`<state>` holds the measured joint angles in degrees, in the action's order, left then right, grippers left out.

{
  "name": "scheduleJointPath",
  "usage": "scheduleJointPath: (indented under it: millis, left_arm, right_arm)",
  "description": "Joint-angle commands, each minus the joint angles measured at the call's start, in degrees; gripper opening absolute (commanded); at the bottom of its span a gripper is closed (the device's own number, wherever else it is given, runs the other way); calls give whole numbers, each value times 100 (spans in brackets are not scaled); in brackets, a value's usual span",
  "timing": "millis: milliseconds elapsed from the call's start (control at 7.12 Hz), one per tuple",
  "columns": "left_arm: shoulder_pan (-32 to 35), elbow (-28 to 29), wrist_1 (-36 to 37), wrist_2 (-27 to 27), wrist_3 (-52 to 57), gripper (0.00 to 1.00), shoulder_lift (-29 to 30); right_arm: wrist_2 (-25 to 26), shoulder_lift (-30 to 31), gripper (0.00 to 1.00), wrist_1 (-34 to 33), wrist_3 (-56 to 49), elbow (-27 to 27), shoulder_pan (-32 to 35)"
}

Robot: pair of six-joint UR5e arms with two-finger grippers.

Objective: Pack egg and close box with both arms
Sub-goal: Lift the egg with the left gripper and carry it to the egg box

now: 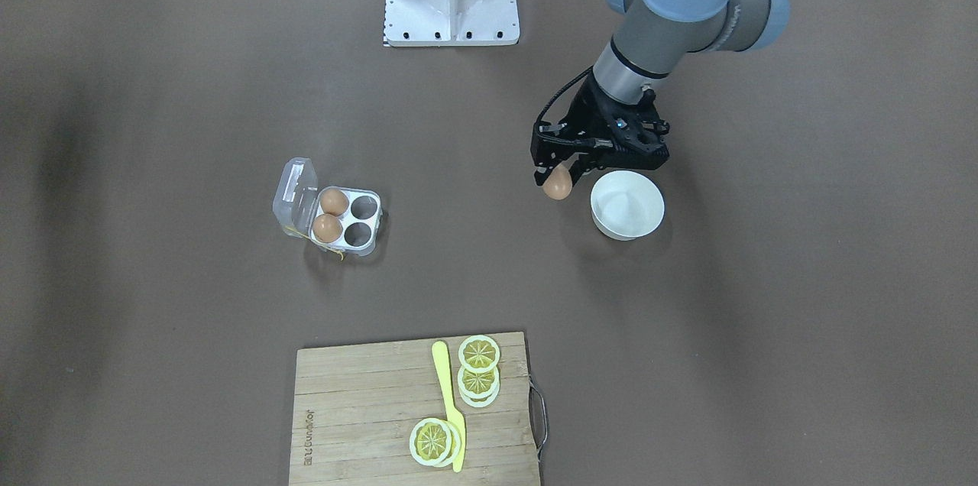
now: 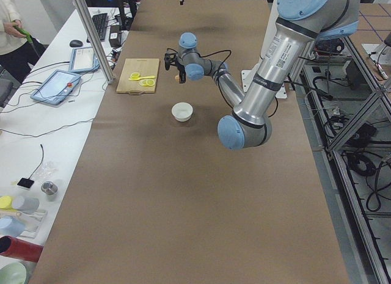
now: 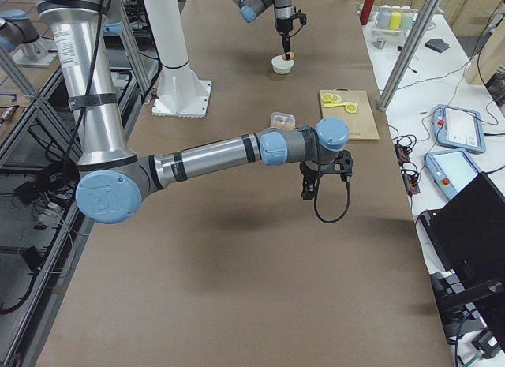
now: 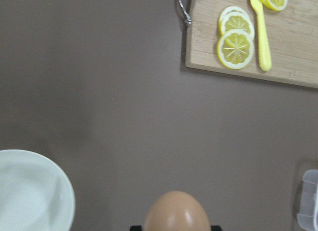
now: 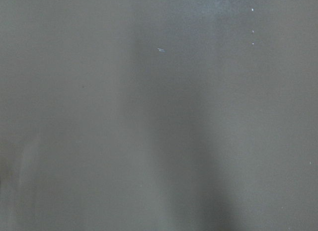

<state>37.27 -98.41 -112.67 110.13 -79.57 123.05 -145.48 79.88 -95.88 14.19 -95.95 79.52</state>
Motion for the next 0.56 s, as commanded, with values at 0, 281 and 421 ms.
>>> scheduleJointPath:
  millis: [0,281,421]
  left_arm:
    - [-876,793,-665,-1427,-697,0,770]
    - [-1247,1478,-1150,-2317,-788,0,1437]
    - [-1257,1900,-1326,-2425,-779,0,1823]
  right_arm:
    - [-7,1,100,392,485,23,-173]
    - [-16,10,100,491,708,6,-253]
    - [-16,18,100,491,708,6,-262]
